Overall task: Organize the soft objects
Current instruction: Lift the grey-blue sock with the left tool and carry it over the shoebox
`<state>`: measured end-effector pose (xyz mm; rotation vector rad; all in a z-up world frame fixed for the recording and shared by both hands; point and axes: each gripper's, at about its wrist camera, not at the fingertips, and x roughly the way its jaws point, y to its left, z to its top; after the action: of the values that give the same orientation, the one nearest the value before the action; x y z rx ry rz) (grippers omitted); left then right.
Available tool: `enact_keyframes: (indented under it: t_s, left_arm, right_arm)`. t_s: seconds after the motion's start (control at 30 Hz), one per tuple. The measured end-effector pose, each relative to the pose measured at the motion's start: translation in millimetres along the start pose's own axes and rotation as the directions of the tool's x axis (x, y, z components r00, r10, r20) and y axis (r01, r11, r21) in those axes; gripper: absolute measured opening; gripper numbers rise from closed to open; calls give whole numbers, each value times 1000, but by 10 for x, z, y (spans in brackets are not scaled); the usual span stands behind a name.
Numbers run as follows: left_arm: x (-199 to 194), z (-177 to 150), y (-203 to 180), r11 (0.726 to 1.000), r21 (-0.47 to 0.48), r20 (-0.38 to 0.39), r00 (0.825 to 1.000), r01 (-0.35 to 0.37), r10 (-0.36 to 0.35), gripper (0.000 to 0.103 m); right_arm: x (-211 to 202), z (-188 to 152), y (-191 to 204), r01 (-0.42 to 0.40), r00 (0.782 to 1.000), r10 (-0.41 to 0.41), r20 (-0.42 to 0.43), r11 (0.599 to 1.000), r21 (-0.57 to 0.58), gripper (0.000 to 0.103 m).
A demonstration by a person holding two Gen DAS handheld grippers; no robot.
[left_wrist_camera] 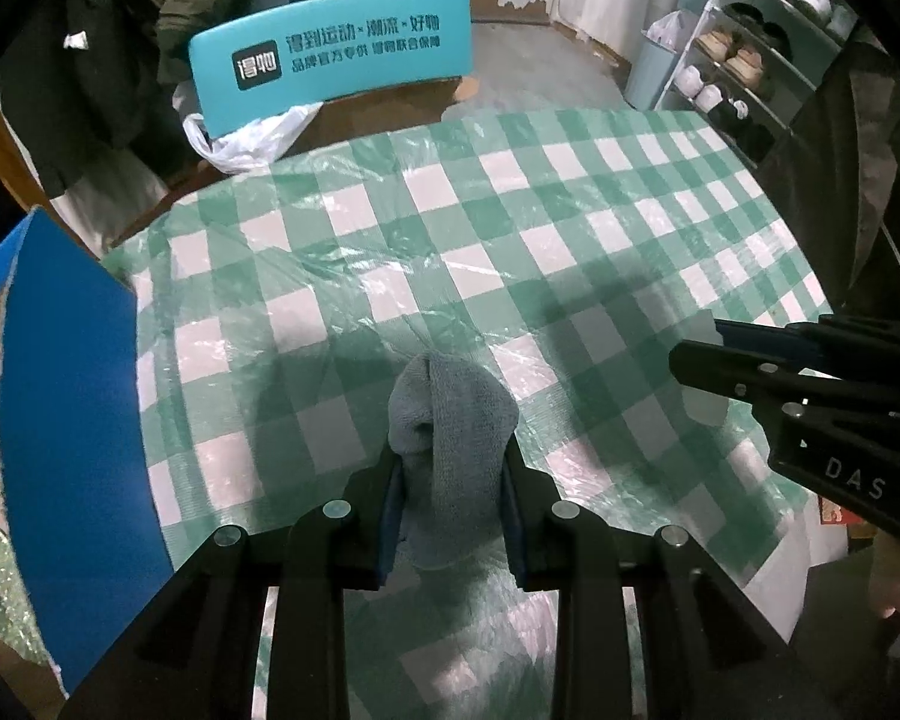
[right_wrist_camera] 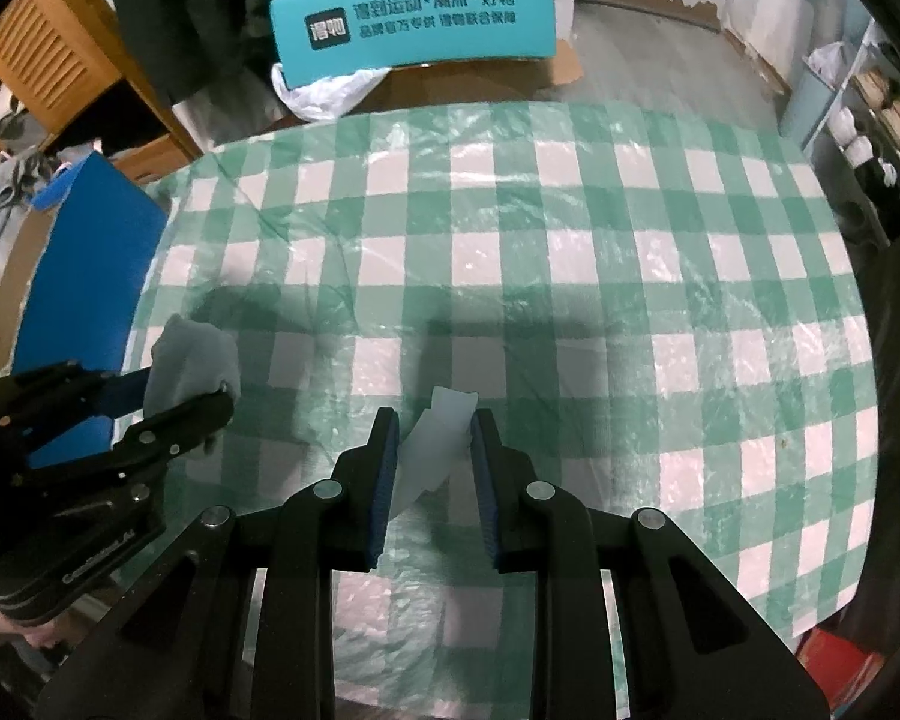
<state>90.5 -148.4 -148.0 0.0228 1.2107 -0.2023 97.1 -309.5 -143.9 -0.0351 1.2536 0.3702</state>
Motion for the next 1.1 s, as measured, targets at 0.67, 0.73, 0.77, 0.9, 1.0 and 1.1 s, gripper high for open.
enact_keyframes:
  t_s: [0.67, 0.73, 0.77, 0.9, 1.0, 1.1]
  left_arm:
    - [-628, -118, 219, 1000, -13, 103, 995, -12, 13, 28]
    - [-689, -140, 255, 1000, -17, 111, 994, -14, 16, 28]
    - [-712, -151, 275, 1000, -19, 112, 994, -13, 15, 28]
    - [-800, -196, 370, 999, -37, 116, 993, -6, 10, 28]
    - [-867, -230, 436, 999, -47, 123, 992, -5, 11, 28]
    - [-939, -265, 510, 998, -58, 130, 991, -5, 12, 28]
  right_arm:
    - [-426, 82, 550, -37, 996, 45, 71, 994, -108, 22]
    - [-448, 91, 609, -44, 996, 53, 72, 992, -117, 22]
    - [-457, 96, 641, -46, 996, 56, 72, 992, -121, 22]
    - [-490, 114, 762, -53, 995, 64, 75, 989, -141, 22]
    - [-530, 133, 876, -61, 994, 74, 80, 985, -162, 22]
    - [-575, 148, 999, -70, 992, 87, 87, 980, -184, 22]
